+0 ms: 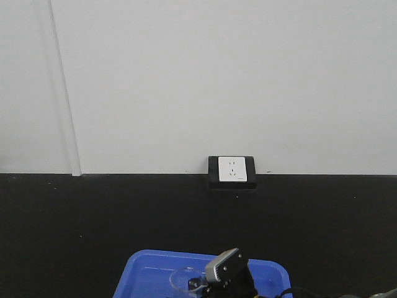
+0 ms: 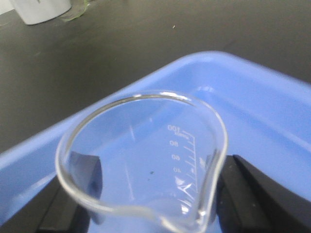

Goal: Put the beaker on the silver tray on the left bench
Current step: 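Lift the beaker out of the blue tray with the right gripper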

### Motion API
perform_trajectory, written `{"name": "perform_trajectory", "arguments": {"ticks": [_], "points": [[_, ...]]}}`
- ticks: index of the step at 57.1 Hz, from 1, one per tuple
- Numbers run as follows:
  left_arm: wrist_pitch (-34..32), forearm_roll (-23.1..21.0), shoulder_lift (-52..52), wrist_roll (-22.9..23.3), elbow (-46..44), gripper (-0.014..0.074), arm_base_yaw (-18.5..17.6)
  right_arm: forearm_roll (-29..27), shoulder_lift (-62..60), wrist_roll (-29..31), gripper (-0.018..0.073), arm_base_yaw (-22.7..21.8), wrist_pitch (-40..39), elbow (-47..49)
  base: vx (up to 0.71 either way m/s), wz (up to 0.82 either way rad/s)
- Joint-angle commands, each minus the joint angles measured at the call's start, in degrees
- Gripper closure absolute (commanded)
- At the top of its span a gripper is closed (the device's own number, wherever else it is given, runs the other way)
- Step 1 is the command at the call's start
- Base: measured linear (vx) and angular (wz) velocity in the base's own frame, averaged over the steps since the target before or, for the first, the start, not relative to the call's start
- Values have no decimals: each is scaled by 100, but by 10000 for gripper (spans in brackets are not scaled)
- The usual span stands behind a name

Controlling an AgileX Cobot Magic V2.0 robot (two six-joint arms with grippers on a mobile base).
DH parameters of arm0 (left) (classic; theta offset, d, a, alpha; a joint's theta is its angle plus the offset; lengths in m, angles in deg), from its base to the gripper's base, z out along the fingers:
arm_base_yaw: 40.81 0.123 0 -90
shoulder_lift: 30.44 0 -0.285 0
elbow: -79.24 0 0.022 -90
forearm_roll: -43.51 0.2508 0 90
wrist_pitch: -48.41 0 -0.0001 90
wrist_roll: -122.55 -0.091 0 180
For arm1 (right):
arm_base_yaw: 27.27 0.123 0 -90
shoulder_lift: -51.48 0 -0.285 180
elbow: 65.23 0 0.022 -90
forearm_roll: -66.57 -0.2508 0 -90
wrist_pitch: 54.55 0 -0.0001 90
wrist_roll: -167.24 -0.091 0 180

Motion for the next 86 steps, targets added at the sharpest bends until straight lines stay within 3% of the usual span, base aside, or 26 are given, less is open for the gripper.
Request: {"name": "perform_trajectory", "arguments": {"ticks": [1,9,22,42,58,86], "points": [[-448,-9,-90,23,159,595,-36,318,-953,-525,566,-80,340,107,0,0],[-448,-9,-90,23,159,595,-36,862,-2137,-1184,566,-131,2197,107,0,0],[-448,-9,-90,23,159,595,-36,1290,-4166,-1475,565,-131,4877,107,0,0],[-448,-9,-90,23,159,595,-36,1205,-6945,-1204,566,-131,6722,-751,0,0],[-448,-9,-90,23,159,595,-36,1256,-8408,-982,566,-131,7228,-1424,0,0],[-448,-9,-90,23,159,595,-36,1211,-8811,-972,566,-131,7260,-1424,0,0]]}}
